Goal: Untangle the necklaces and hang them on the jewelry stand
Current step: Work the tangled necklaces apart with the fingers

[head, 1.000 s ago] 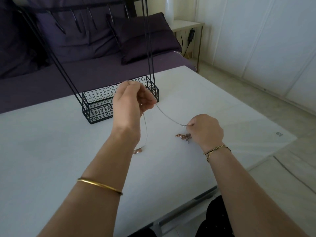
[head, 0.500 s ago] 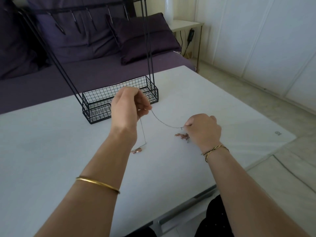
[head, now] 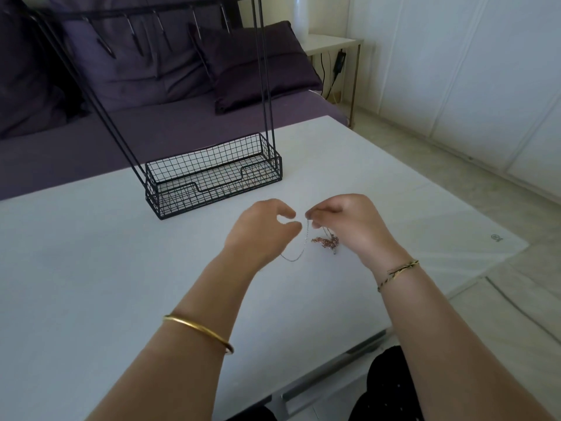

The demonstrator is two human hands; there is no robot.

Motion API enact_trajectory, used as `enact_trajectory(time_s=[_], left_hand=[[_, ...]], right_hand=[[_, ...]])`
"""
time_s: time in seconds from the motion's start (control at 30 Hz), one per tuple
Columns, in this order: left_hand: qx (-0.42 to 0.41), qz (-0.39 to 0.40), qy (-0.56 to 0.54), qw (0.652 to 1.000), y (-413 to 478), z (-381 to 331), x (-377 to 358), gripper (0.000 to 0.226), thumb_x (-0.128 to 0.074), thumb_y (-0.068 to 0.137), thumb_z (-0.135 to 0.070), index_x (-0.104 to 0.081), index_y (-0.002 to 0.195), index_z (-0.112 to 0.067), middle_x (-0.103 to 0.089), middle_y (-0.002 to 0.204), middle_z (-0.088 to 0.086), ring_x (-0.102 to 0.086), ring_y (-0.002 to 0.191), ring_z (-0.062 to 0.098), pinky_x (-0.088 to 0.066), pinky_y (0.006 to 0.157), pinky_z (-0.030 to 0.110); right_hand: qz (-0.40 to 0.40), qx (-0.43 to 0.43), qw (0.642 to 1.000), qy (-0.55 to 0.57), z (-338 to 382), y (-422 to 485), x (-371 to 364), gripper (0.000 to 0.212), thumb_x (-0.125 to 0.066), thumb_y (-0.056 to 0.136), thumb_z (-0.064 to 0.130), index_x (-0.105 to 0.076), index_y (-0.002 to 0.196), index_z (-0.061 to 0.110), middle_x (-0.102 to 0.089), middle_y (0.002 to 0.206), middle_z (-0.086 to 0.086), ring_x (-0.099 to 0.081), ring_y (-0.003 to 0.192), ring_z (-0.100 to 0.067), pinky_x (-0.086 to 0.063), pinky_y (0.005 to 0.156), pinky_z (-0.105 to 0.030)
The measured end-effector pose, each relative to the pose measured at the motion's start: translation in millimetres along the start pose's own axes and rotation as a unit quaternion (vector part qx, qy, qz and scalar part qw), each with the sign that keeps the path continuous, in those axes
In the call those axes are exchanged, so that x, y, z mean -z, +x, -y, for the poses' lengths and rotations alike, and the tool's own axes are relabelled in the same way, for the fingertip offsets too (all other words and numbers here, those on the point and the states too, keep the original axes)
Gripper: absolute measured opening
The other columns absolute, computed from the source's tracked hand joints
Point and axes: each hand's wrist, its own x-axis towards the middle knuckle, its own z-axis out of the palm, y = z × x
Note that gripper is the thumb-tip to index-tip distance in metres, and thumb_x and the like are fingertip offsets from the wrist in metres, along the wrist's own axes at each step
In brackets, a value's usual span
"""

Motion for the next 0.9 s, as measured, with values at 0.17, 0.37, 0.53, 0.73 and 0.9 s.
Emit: enact_trajectory(time_s=[0.17, 0.37, 0.53, 0.73, 0.9], left_hand=[[-0.005, -0.007, 0.022, 1.000, 2.4, -0.5, -10.1, 0.020, -0.058, 0.088, -0.035, -0.063, 0.107, -0.028, -0.049, 0.081, -0.014, -0.053, 0.074, 0.010, -0.046, 0.065, 0.028], [-0.014, -0.035, 0.008, 0.999, 7.3, 0.8, -13.4, 0.009, -0.053, 0.092, -0.027, -0.061, 0.088, -0.024, -0.048, 0.067, -0.008, -0.046, 0.052, 0.010, -0.037, 0.052, 0.024], [-0.010, -0.044, -0.030, 0.999, 8.5, 1.1, -12.5, 0.009, -0.054, 0.090, -0.023, -0.062, 0.088, -0.021, -0.046, 0.060, -0.007, -0.042, 0.048, 0.011, -0.032, 0.049, 0.023], [-0.006, -0.001, -0.076, 0.997, 6.0, -1.4, -14.4, 0.013, -0.062, 0.088, -0.031, -0.066, 0.094, -0.020, -0.047, 0.067, -0.006, -0.044, 0.056, 0.008, -0.032, 0.048, 0.023], [0.014, -0.023, -0.082, 0.996, 5.6, -3.7, -10.2, 0.010, -0.057, 0.089, -0.022, -0.065, 0.088, -0.016, -0.048, 0.062, -0.006, -0.045, 0.052, 0.010, -0.028, 0.043, 0.019]], right_hand=[[0.005, 0.007, 1.000, 0.020, 7.2, -5.6, -1.3, 0.013, -0.065, 0.083, 0.012, -0.076, 0.078, 0.009, -0.072, 0.078, -0.003, -0.065, 0.085, -0.028, -0.052, 0.070, -0.038], [0.010, 0.012, 1.000, 0.022, 9.3, -7.0, -1.5, 0.013, -0.065, 0.084, 0.012, -0.075, 0.081, 0.004, -0.071, 0.080, -0.008, -0.064, 0.084, -0.037, -0.052, 0.068, -0.042], [0.000, 0.017, 1.000, 0.012, 10.7, -7.3, 0.2, 0.013, -0.065, 0.085, 0.014, -0.075, 0.078, 0.008, -0.071, 0.077, -0.006, -0.064, 0.082, -0.036, -0.052, 0.067, -0.044], [0.007, 0.024, 0.999, 0.023, 12.1, -8.6, -0.3, 0.014, -0.064, 0.085, 0.013, -0.076, 0.079, 0.013, -0.072, 0.081, -0.007, -0.065, 0.085, -0.029, -0.053, 0.071, -0.044], [-0.001, 0.024, 1.000, 0.019, 7.7, -4.9, -0.8, 0.014, -0.064, 0.087, 0.016, -0.076, 0.086, 0.009, -0.070, 0.074, -0.004, -0.059, 0.070, -0.024, -0.044, 0.058, -0.029]])
